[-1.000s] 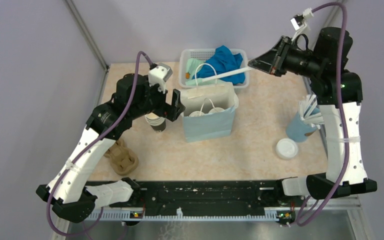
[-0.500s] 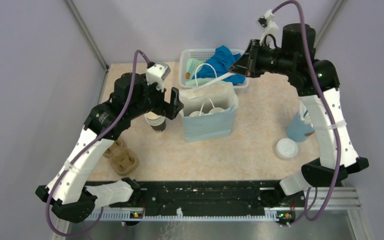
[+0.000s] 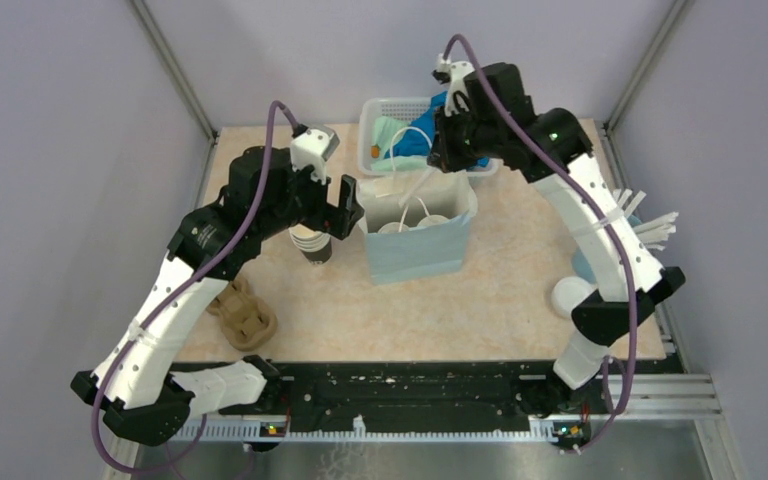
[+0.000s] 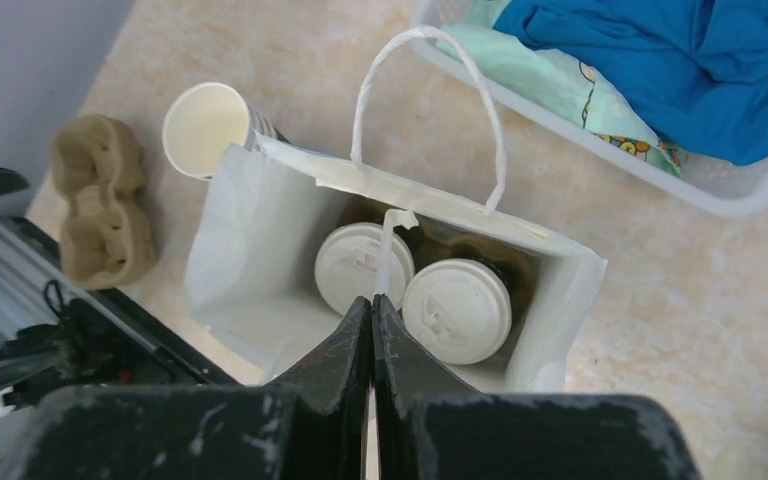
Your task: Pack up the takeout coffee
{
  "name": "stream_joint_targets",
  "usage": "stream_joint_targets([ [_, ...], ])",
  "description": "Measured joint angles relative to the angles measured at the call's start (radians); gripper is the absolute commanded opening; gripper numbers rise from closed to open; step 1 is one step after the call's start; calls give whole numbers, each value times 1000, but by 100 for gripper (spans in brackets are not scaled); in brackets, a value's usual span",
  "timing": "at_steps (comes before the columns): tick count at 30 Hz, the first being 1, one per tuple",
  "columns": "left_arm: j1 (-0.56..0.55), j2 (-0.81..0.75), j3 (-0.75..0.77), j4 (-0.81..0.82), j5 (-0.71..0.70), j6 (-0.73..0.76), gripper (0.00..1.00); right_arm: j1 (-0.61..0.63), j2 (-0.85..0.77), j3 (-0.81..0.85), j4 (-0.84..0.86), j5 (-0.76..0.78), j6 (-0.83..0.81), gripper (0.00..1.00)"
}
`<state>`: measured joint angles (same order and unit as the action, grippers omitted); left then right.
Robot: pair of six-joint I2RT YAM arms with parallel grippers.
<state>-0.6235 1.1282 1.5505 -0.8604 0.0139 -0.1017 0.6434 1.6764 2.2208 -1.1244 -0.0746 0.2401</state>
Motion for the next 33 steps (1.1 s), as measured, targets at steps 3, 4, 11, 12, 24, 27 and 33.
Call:
stream_joint_targets([
  [3, 0, 0, 0, -12, -21, 0, 97, 51, 46, 6, -11, 80, -40, 0],
  [4, 0, 0, 0, -16, -27, 0, 97, 63, 60, 6, -14, 101, -52, 0],
  [11, 0, 0, 0, -34, -65, 3, 97, 80, 136, 6, -27, 184, -113, 7],
  [12, 0, 0, 0, -35, -68, 4, 97, 80, 147, 6, -28, 188, -118, 12],
  [24, 1, 0, 5, -39, -63, 9, 98, 69, 169, 87, -89, 322, -43, 70],
  [27, 1, 0, 5, -37, -48, 16, 98, -4, -14, -65, -77, 354, 22, 70],
  [33, 1, -13, -13, -17, -10, 23, 98, -468, -445, -507, -26, 382, 128, 68],
])
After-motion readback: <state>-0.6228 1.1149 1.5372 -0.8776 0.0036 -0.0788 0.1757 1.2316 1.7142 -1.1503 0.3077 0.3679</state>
